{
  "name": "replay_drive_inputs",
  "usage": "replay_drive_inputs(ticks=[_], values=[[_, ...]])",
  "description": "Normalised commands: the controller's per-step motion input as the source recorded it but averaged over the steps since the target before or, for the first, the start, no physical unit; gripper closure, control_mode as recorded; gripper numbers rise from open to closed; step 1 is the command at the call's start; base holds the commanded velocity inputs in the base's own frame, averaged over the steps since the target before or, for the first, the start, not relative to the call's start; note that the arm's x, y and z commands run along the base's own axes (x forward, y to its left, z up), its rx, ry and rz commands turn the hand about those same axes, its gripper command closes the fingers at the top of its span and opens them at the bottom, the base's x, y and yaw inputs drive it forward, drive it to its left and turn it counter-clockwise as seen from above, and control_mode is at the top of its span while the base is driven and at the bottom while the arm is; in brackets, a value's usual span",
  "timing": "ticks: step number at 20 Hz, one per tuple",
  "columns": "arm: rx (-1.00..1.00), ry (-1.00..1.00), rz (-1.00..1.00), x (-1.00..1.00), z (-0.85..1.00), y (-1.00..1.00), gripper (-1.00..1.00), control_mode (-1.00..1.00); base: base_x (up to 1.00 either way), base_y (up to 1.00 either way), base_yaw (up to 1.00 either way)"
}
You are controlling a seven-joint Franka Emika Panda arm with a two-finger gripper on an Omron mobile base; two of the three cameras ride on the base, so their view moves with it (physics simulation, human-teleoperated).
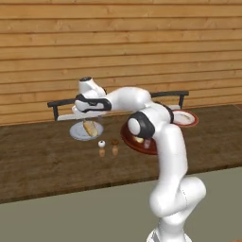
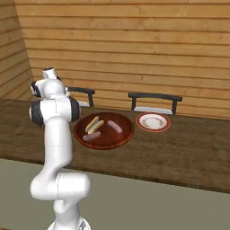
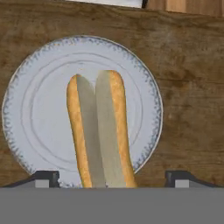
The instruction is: Place one bun and one sausage from the bowl on each plate.
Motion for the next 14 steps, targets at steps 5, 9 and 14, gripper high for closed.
replay_drive_inputs(ticks=[5, 9, 14], values=[[0.07, -0.19, -0.06, -0.72, 0.36, -0.69, -1.0, -1.0, 0.0, 0.0, 0.0], [0.24, -0.06, -0.16, -1.0, 0.67, -1.0, -1.0, -1.0, 0.0, 0.0, 0.0], [0.22, 0.11, -0.27, -1.0, 0.1, -1.0, -1.0, -1.0, 0.0, 0.0, 0.0]])
